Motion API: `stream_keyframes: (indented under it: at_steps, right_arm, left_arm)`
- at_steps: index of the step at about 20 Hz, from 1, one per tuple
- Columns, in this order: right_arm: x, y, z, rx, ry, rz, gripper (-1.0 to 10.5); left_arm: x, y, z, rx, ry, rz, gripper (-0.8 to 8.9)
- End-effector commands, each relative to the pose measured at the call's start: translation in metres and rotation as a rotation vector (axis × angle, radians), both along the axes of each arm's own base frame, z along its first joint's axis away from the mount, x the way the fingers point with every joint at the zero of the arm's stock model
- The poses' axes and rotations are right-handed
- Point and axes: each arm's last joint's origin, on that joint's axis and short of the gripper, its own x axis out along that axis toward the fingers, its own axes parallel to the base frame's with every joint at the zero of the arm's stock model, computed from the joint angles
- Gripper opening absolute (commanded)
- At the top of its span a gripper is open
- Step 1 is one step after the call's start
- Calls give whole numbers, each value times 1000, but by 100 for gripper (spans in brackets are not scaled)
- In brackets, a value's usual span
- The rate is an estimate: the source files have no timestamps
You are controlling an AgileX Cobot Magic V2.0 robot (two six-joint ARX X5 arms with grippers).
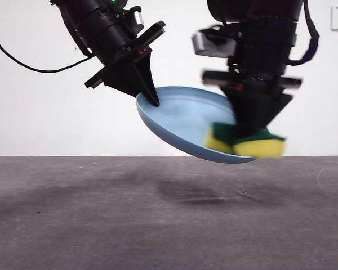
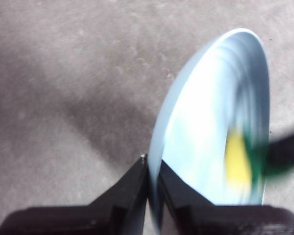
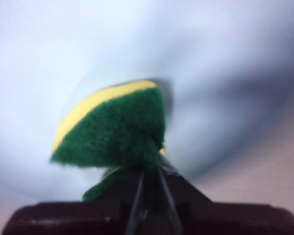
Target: Pick up the plate,pick up the cloth,clean the plate with the cloth
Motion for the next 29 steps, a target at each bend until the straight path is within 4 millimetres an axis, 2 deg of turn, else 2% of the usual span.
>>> stream_keyframes:
  at_steps: [1,4,7,10,12,15,17,20,24,29]
  right_arm:
    - [10,-4,4,-75,-165,-78,-16]
    - [21,1,12,-1,-285,-69,-16]
    - [29,9,19,188,-333,1,-16]
    - [30,21,26,470,-272,193,-16]
    - [26,23,26,566,-190,281,-16]
    - [19,19,31,555,-155,278,-16]
    - [10,13,42,555,-154,278,-16]
    - [-3,4,59,559,-177,277,-16]
    - [-17,-10,83,565,-256,257,-16]
    - [-19,-24,95,473,-374,119,-16]
  left_arm:
    - [-4,-3,-1,-26,54,-22,-8]
    - [-5,-4,-2,-23,61,-26,-8]
    - [-6,-6,-2,-22,62,-31,-8]
    - [-7,-7,-2,-18,57,-36,-8]
    - [-6,-6,-3,31,24,-31,-8]
    - [-2,8,-7,237,-56,54,-8]
    - [3,16,-11,317,-89,96,-8]
    - [13,36,-26,330,-69,154,-8]
    - [23,64,-61,366,16,219,-8]
    - [23,88,-92,402,109,263,-3]
